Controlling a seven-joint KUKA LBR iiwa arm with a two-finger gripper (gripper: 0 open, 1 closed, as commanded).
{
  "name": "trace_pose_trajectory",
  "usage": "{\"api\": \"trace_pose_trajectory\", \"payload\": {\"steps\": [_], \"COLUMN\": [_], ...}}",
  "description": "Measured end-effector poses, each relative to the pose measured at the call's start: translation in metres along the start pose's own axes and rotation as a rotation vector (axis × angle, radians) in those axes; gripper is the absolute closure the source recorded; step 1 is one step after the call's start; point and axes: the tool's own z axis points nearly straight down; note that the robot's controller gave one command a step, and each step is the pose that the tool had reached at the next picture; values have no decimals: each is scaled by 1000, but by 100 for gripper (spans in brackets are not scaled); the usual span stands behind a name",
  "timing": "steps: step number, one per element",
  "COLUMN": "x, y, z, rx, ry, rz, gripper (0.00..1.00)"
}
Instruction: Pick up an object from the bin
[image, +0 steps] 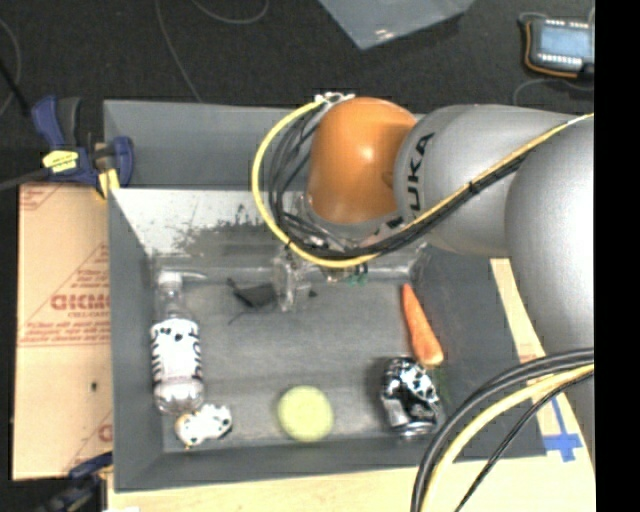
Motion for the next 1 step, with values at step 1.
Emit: {"api": "trace_pose_trajectory", "payload": {"steps": [1], "x": [-4], "y": [-1], "z": [-26], "rx": [-4], "ry": [24], "rz": [13], "gripper": [100]}}
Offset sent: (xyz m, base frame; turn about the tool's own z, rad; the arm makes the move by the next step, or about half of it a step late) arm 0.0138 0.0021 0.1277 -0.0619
